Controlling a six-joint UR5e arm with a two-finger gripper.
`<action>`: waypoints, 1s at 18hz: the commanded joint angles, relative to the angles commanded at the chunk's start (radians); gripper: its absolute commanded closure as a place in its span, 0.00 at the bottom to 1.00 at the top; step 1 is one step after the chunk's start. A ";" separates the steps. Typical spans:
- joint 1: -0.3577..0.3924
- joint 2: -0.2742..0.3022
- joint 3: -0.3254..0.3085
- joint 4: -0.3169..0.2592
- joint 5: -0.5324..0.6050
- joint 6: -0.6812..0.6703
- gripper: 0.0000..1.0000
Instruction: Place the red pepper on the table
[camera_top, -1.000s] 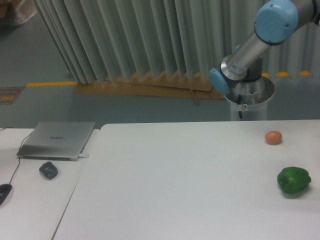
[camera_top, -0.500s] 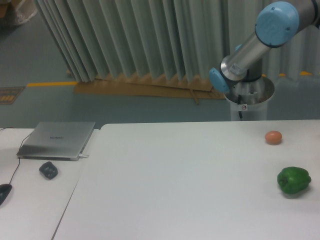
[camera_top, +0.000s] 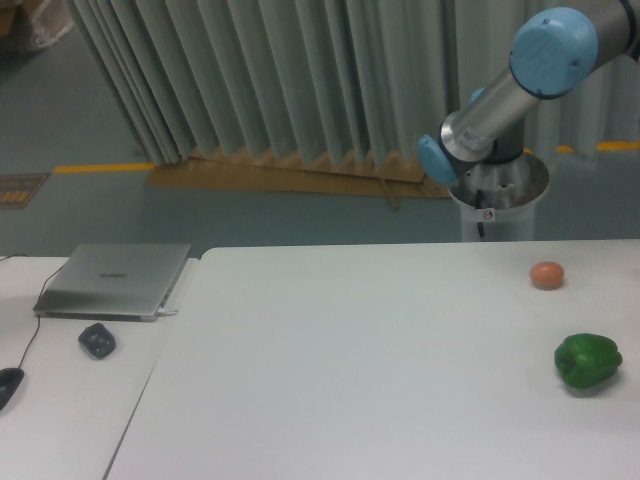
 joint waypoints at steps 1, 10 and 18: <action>0.000 0.002 0.000 -0.002 0.000 0.009 0.37; 0.000 0.058 0.008 -0.067 0.006 -0.017 0.44; -0.014 0.098 -0.003 -0.137 -0.002 -0.075 0.44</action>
